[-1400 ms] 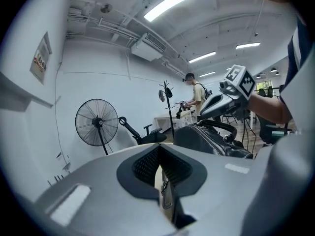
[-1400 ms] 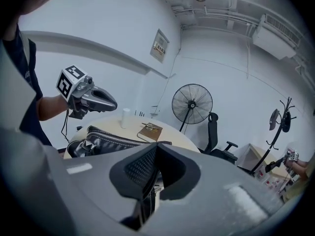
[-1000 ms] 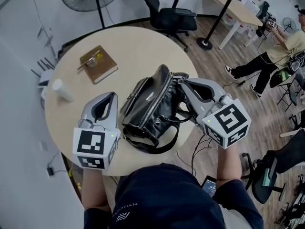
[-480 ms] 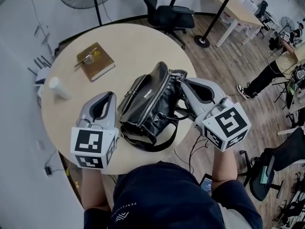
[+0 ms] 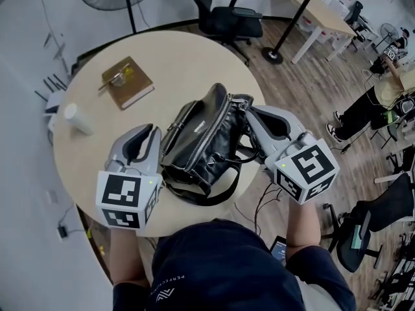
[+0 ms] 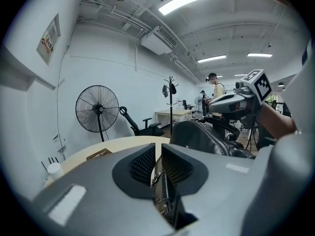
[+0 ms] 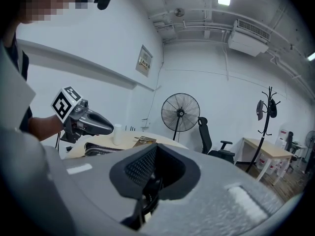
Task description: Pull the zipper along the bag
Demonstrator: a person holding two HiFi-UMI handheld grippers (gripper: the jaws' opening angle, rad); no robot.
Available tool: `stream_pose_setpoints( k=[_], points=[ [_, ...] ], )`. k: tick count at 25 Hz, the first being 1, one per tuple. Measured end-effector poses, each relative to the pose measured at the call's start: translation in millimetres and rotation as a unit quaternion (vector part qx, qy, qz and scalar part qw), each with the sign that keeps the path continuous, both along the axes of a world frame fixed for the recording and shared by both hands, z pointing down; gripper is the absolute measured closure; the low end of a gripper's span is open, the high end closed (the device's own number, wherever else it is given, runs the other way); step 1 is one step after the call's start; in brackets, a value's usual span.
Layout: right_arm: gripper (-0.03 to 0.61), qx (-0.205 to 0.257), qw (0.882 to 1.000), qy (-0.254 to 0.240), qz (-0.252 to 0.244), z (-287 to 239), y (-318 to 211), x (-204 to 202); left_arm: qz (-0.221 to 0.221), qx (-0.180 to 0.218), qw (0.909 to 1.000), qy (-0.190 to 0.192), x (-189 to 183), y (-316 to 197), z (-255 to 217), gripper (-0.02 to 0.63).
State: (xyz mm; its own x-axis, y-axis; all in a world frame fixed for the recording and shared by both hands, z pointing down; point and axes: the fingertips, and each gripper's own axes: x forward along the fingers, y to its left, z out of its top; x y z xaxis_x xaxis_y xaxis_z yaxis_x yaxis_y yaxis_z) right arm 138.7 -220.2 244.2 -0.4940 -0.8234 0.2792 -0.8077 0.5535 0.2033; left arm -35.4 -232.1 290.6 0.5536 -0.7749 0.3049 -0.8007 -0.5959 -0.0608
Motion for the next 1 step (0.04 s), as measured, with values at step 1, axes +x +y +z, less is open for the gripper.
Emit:
stream_pose_setpoints(
  k=[1],
  points=[
    [0.575,0.000,1.000,-0.001,0.001,0.4,-0.5,0.2,0.000,0.000,1.0000,-0.001,0.0,-0.3,0.4,0.576]
  ],
)
